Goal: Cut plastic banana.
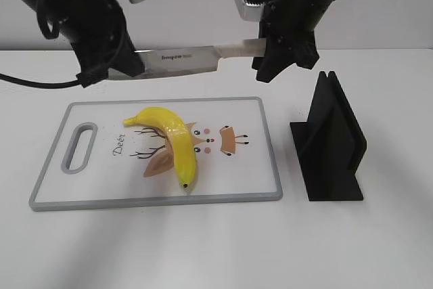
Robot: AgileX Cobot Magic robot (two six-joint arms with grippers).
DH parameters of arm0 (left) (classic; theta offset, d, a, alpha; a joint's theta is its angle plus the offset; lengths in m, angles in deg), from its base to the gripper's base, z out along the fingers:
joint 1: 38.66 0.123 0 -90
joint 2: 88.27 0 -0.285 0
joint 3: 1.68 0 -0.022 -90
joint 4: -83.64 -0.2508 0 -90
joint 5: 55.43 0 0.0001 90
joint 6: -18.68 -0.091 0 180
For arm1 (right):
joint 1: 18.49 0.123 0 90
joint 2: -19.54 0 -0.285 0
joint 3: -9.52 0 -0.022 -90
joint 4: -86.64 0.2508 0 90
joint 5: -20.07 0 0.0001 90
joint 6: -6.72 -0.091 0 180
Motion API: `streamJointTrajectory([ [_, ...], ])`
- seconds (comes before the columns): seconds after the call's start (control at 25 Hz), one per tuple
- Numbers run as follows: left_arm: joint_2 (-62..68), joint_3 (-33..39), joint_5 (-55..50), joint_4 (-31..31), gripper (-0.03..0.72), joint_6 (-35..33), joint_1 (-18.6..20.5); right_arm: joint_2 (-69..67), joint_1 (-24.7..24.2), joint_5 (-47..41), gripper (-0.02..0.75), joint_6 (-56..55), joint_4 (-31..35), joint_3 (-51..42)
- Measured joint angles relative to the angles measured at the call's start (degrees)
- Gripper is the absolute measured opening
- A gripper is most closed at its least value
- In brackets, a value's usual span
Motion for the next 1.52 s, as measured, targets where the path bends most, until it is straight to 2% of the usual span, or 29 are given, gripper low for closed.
streamJointTrajectory([
  [0.12,-1.46,0.00,-0.48,0.13,0.020,0.00,0.00,0.12,0.00,-0.05,0.179,0.00,-0.09,0.00],
  [0.2,-2.28,0.00,-0.87,1.00,0.098,0.05,0.00,0.12,0.00,-0.05,0.179,-0.05,-0.12,0.00],
  [0.28,-3.21,0.00,-1.15,1.58,0.255,0.05,0.00,0.12,0.00,-0.05,0.179,-0.21,-0.37,0.00],
  [0.4,-5.17,0.00,-1.36,1.93,0.543,0.29,0.20,0.12,0.00,0.05,0.179,-0.93,-1.42,0.00],
  [0.44,-5.96,0.00,-1.36,2.00,0.613,0.85,0.46,0.12,0.00,0.05,0.179,-1.76,-2.02,0.00],
  [0.48,-6.83,0.00,-1.05,2.00,0.643,1.51,0.68,0.23,0.00,0.05,0.179,-2.82,-2.71,0.00],
  [0.64,-10.59,0.00,0.33,1.96,0.652,4.87,2.45,1.47,0.00,0.05,0.179,-9.12,-4.89,0.00],
  [0.76,-13.55,0.00,0.55,1.79,0.636,11.07,4.48,3.86,0.00,0.05,0.179,-16.71,-5.15,0.00],
  [0.92,-17.11,0.00,-2.18,1.01,0.606,25.69,8.22,7.77,0.00,0.00,0.179,-36.45,-5.08,0.00],
  [1.04,-19.20,0.00,-9.91,-0.73,0.578,35.45,11.28,10.08,0.00,-0.05,0.179,-50.49,-6.03,0.00],
  [1.16,-21.45,0.00,-16.17,-4.90,0.569,43.10,13.64,12.47,0.00,-0.11,0.179,-57.81,-6.67,0.00],
  [1.32,-27.08,0.14,-17.59,-13.71,0.569,52.02,14.35,17.43,0.00,-0.12,0.179,-66.35,-6.67,-1.92],
  [1.52,-37.27,3.51,-17.79,-18.50,0.560,56.51,14.35,26.87,0.00,-0.12,0.179,-73.80,-6.74,-11.42],
])
